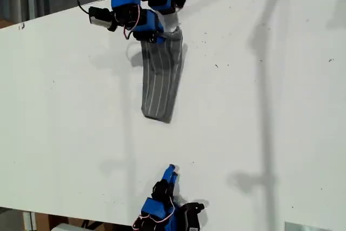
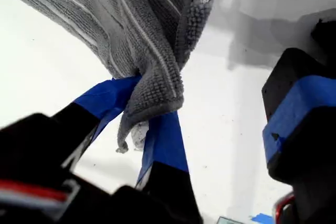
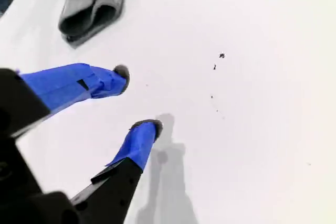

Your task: Grasp corners of a square towel and fold twice.

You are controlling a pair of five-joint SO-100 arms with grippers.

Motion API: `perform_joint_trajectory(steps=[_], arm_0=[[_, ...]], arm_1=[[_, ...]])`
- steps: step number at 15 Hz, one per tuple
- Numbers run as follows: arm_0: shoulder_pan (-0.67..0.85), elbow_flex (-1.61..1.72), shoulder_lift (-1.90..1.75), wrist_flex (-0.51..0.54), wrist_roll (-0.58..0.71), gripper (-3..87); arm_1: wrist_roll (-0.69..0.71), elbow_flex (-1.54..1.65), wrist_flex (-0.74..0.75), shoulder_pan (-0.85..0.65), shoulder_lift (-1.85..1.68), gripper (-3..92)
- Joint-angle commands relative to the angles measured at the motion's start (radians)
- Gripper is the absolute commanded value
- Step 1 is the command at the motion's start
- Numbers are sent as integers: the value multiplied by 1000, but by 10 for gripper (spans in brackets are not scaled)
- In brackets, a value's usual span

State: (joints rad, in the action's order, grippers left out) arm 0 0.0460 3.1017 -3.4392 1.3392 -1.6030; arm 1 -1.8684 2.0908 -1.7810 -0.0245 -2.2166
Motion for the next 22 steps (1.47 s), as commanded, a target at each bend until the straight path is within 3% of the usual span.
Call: perform_joint_trajectory(steps=[1,3,6,9,14,16,22], arm_0=[[18,15,25,-29,9,170],[51,15,25,-29,40,170],[74,17,37,-32,63,170],[74,21,46,-35,51,170],[74,21,52,-38,46,170],[74,23,55,-40,48,170],[72,23,55,-40,43,170]], arm_1=[[-94,-43,-80,20,-94,-1],[-167,8,-126,35,-202,-1],[-152,-118,-233,-2,-129,-1],[86,-298,-241,-140,-29,0],[546,-532,213,-204,155,-1],[675,-614,330,-186,259,-1],[750,-742,454,-161,549,0]])
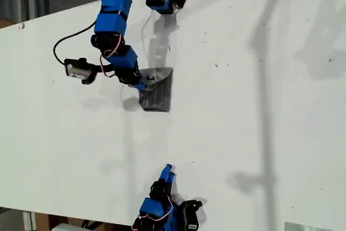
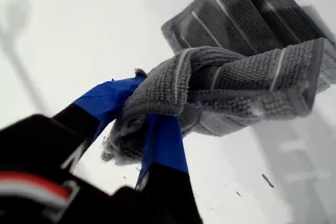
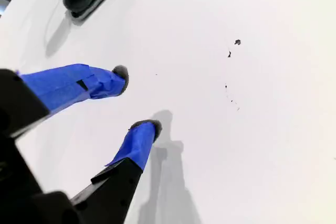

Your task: Grasp corners of a square towel and fold twice.

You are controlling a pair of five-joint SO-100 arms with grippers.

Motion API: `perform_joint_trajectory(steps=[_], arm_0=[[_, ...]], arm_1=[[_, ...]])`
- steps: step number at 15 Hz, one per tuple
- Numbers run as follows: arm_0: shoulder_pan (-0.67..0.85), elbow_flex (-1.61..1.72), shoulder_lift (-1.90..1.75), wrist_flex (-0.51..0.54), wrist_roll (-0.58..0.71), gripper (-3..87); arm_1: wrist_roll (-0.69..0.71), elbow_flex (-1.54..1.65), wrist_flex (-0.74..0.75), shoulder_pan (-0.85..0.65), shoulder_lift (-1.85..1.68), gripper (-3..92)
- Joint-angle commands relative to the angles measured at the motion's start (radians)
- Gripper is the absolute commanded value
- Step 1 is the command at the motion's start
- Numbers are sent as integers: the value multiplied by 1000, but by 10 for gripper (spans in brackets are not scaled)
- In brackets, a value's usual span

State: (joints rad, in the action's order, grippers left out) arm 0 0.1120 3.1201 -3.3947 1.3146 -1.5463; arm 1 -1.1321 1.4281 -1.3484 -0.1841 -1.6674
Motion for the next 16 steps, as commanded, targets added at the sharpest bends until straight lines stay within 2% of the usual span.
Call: perform_joint_trajectory(steps=[1,2,4,7,9,11,14,15,16], arm_0=[[6,5,9,-15,-14,170],[6,5,9,-14,-12,170],[6,5,9,-14,-12,170],[5,5,8,-14,-11,170],[5,5,5,-12,-11,170],[5,5,2,-12,-9,170],[3,5,2,-12,-12,170],[3,5,2,-12,-14,170],[3,5,2,-12,-17,170]], arm_1=[[25,-84,37,-8,17,138],[51,-97,49,-15,32,269],[94,-147,34,-32,51,300],[103,-170,-104,-91,-71,378],[-15,147,-129,-137,-334,377],[-118,540,-18,-120,-554,374],[-291,986,170,0,-830,353],[-367,1118,181,51,-976,366],[-436,1229,166,109,-1167,423]])
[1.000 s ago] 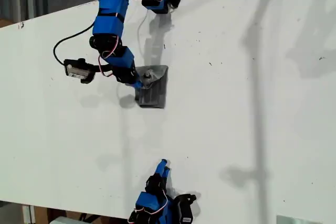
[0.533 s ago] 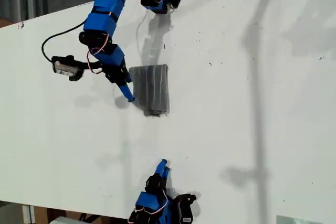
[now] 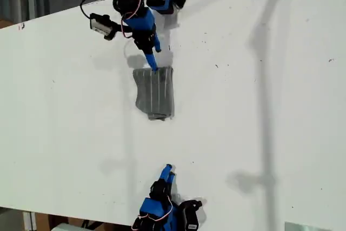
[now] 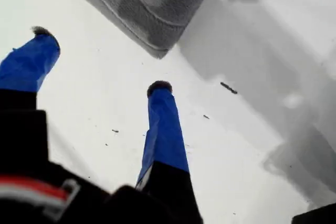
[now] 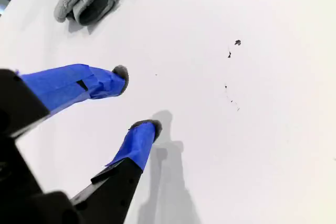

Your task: Grasp corners of a square towel and fold twice.

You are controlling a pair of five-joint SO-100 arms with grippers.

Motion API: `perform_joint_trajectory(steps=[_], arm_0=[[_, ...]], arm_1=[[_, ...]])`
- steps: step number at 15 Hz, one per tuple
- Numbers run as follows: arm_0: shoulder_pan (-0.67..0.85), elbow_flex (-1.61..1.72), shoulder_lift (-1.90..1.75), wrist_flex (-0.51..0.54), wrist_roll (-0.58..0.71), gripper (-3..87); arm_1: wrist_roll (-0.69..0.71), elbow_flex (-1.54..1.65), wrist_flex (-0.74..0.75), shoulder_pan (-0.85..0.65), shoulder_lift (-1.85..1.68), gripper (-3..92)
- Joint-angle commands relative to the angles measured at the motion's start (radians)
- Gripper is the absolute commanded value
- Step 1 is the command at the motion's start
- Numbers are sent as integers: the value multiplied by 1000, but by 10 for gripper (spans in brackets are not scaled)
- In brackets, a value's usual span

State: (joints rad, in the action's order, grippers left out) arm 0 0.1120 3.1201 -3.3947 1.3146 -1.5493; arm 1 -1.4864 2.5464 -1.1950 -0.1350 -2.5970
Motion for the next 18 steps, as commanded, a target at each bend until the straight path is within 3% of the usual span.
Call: perform_joint_trajectory(steps=[1,3,6,7,9,10,15,18], arm_0=[[3,5,0,-12,-18,170],[5,5,0,-12,-25,170],[11,5,2,-12,-55,170],[28,5,0,-12,-52,168],[35,0,-63,-11,48,161],[15,-2,-72,-8,71,160],[6,-2,-72,-11,491,156],[8,0,-72,-11,499,156]], arm_1=[[-126,155,-67,112,-408,461],[-190,198,-256,186,-699,356],[-276,189,-278,219,-696,308],[-362,196,-298,222,-696,302],[-396,235,-304,225,-698,201],[-391,253,-301,249,-698,207],[-374,255,-302,322,-698,209],[-374,255,-302,322,-698,209]])
